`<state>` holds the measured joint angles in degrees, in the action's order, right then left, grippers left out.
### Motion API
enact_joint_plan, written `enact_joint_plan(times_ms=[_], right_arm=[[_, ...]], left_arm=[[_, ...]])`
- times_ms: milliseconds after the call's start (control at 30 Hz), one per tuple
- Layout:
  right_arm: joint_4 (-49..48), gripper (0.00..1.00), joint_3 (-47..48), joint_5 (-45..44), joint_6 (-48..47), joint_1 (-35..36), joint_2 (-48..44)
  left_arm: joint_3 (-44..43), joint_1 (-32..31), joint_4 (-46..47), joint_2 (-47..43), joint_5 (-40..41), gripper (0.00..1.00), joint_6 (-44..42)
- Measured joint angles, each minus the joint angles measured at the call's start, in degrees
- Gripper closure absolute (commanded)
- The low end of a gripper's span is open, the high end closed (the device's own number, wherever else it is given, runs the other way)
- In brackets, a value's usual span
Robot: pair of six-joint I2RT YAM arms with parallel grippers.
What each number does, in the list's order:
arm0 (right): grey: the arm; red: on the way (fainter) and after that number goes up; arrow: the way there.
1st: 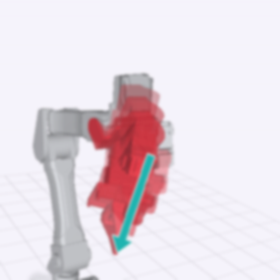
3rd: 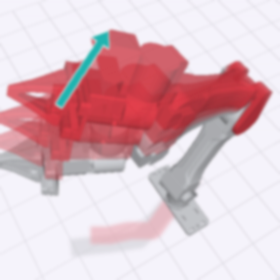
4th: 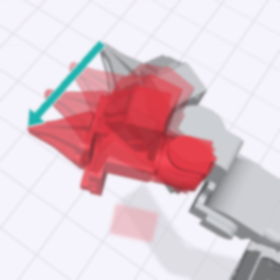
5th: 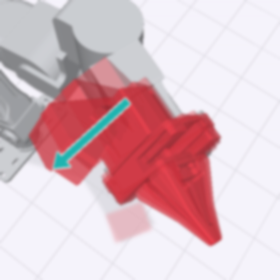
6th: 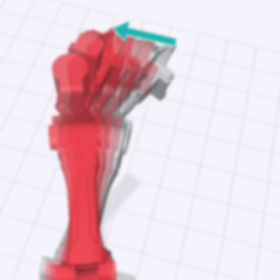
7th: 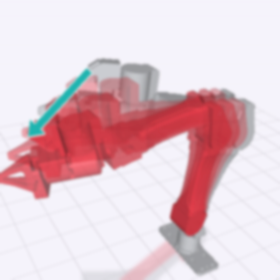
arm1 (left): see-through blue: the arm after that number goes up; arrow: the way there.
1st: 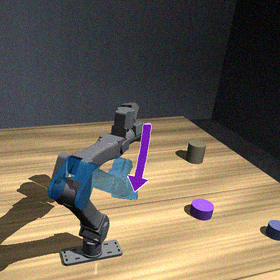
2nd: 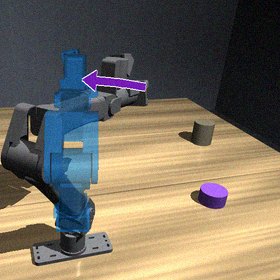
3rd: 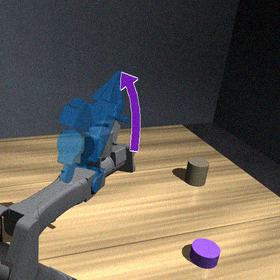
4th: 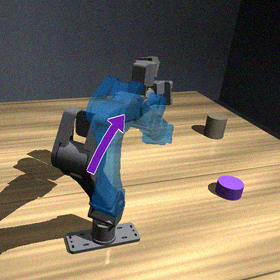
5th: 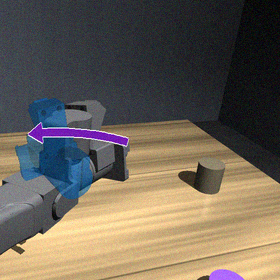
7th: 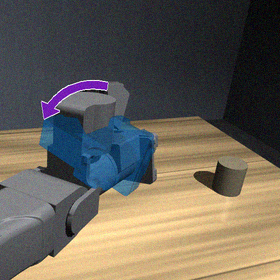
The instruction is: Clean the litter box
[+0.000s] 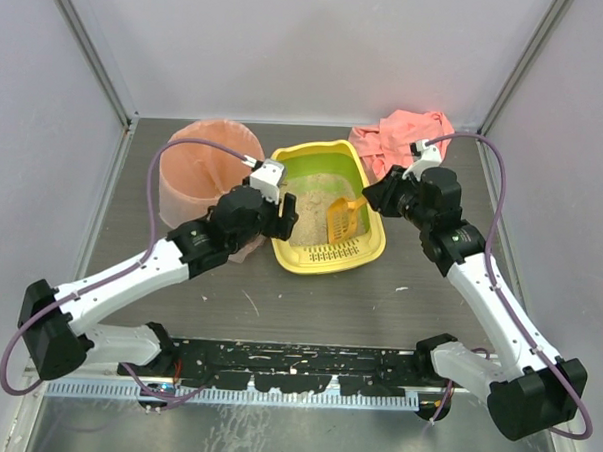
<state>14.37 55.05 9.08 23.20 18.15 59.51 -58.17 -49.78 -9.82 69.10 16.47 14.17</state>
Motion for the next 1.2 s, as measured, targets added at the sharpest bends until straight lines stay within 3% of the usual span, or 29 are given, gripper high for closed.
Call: enact_joint_plan(times_ms=[200, 433, 800, 1100, 1200], right_arm=[[-0.7, 0.99, -1.1, -1.0, 0.7, 0.0, -0.2], [-0.6, 0.99, -1.7, -2.4, 0.8, 0.0, -2.9], [0.1, 0.99, -1.7, -4.0, 0.7, 0.0, -6.1], [1.2, 0.99, -1.7, -4.3, 0.7, 0.0, -6.7], [1.7, 0.99, -1.7, -4.9, 0.6, 0.0, -7.2]], left_arm=[[-3.8, -0.1, -7.6, 8.5, 3.8, 0.4, 7.5], [-10.7, -0.1, -12.6, 18.7, 7.5, 0.44, 10.4], [-16.3, -0.4, -20.7, 23.9, 14.4, 0.33, 13.0], [-17.1, -0.5, -21.7, 28.9, 15.8, 0.51, 12.0], [-17.6, -0.5, -21.7, 30.3, 15.8, 0.53, 10.5]])
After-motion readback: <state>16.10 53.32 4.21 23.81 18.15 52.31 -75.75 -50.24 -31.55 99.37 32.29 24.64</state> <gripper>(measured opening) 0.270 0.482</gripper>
